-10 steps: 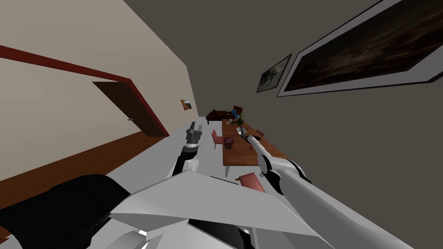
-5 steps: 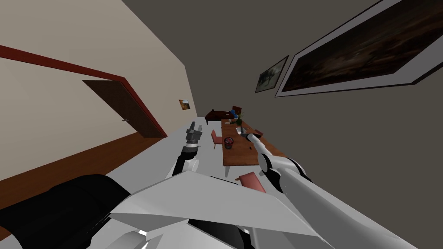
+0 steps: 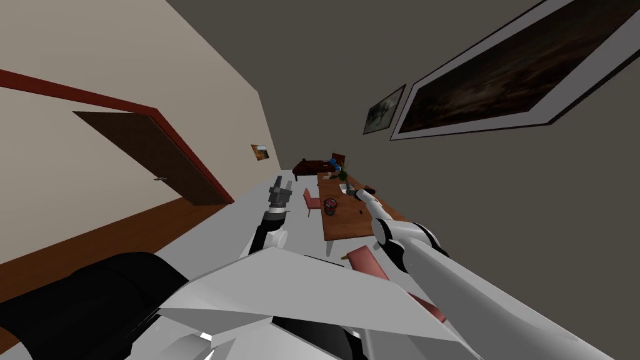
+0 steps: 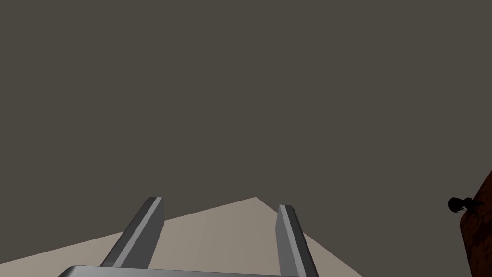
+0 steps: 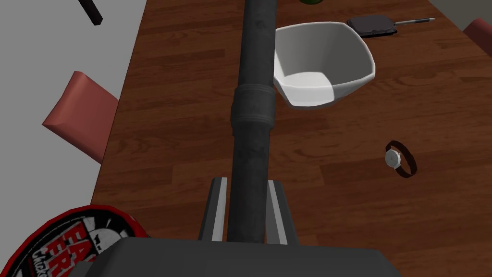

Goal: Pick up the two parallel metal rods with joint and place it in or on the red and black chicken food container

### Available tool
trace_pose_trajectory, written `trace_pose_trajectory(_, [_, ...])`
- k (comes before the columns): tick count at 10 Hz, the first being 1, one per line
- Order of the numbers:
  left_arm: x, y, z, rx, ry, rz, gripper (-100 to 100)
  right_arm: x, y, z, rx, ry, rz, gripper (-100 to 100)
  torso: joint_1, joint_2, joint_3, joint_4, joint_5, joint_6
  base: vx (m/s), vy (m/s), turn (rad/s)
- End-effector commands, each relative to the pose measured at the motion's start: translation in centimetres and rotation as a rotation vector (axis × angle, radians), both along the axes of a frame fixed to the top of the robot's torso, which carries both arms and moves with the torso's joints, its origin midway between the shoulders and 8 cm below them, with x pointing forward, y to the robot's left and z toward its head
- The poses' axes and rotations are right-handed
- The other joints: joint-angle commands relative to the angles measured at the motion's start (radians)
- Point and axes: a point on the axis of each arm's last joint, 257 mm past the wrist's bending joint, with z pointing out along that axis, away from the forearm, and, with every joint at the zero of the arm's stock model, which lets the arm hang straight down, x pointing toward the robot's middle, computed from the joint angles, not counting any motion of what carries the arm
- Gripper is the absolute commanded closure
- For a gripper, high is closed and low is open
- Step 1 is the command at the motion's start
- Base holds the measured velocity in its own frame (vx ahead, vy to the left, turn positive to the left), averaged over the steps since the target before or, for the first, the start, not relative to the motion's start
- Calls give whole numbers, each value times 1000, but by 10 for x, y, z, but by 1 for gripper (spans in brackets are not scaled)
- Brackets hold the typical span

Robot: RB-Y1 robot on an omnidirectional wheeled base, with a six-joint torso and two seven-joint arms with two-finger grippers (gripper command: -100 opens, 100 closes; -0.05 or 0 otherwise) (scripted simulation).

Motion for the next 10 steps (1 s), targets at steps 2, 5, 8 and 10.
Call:
trace_pose_trajectory(2, [0,0,0,0,0,0,0,-2,18,-1,-31,42,55,100,-2,0,0,0,0,1,-6,76,-112])
trace_pose_trajectory(5, [0,0,0,0,0,0,0,-9,30,-12,-52,92,94,100,6,1,0,-1,1,-1,-19,140,-108])
trace_pose_trajectory(8, [0,0,0,0,0,0,0,-10,38,-10,-65,100,118,100,-5,-1,-1,0,-1,0,-6,23,-22])
trace_pose_trajectory(10, [0,0,0,0,0,0,0,-14,46,-14,-78,121,141,100,0,0,0,-1,0,0,-24,98,-89])
